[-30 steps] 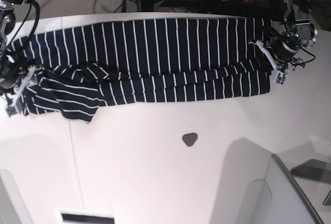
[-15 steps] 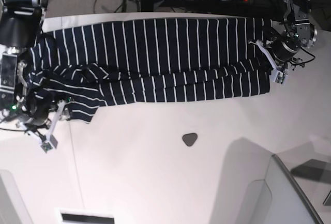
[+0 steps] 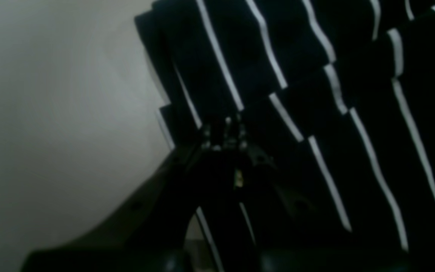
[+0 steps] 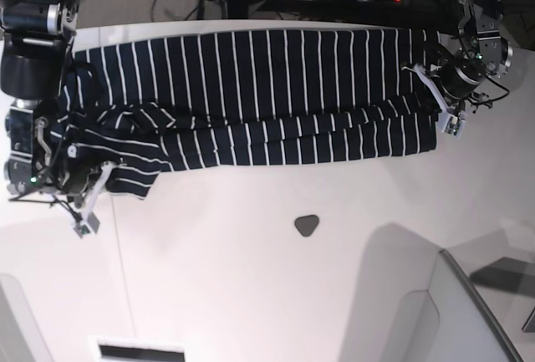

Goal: Layout the t-shirt on the table in an organized manner, then fold the t-shirt properly
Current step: 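Regrasp the bunched shirt end with the right gripper and tuck it flat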

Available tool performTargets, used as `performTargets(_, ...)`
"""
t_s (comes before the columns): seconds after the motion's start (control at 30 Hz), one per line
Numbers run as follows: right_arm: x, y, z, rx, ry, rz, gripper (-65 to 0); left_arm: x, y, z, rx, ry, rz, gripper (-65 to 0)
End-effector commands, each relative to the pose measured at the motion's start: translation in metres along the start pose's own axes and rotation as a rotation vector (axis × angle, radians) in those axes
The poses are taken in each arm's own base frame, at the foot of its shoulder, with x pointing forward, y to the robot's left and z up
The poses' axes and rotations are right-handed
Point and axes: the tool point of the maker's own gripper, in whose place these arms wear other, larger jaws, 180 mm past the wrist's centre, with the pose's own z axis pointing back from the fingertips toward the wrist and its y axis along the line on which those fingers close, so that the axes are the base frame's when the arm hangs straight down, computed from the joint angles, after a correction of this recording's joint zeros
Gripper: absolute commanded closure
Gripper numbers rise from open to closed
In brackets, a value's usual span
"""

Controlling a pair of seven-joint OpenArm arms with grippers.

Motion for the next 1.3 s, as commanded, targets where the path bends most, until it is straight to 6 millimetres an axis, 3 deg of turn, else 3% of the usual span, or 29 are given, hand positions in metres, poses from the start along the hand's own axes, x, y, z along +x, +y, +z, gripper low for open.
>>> performTargets(0.0,0.023,-0.011,0.009,-0.021,-0.058,0.007,-5.4,0.01,0.01,0.003,0.019,-0.031,-0.012,0.0)
performTargets(0.17,0.026,-0.012,0.012,-0.021,-0.071,0.008,0.0,0.012,0.011,0.003,0.021,-0.035,-0.013,0.0)
performTargets(0.4,0.022,-0.003,0.05,-0.104,-0.1,0.121,0.0,0.013,0.011,0.004,0.021,-0.036,-0.014,0.0)
performTargets(0.73,-0.044,0.003,0.09,-0.186,-0.003,0.113,0.0,0.013,0.011,0.004,0.021,-0.037,-0.015,0.0)
performTargets(0.97,-0.089,0.029,0.099,-0.146,0.103,0.142,0.0,0.013,0.011,0.004,0.023,-0.036,-0.017,0.0)
performTargets(1.13,-0.096,0.045,0.093,-0.112,0.101,0.102,0.0,0.014,0.012,0.004,0.024,-0.037,-0.019,0.0)
performTargets(1.27,-0.094,0.045,0.092,-0.111,0.1,0.1,-0.2,0.014,0.012,0.004,0.024,-0.038,-0.019,0.0)
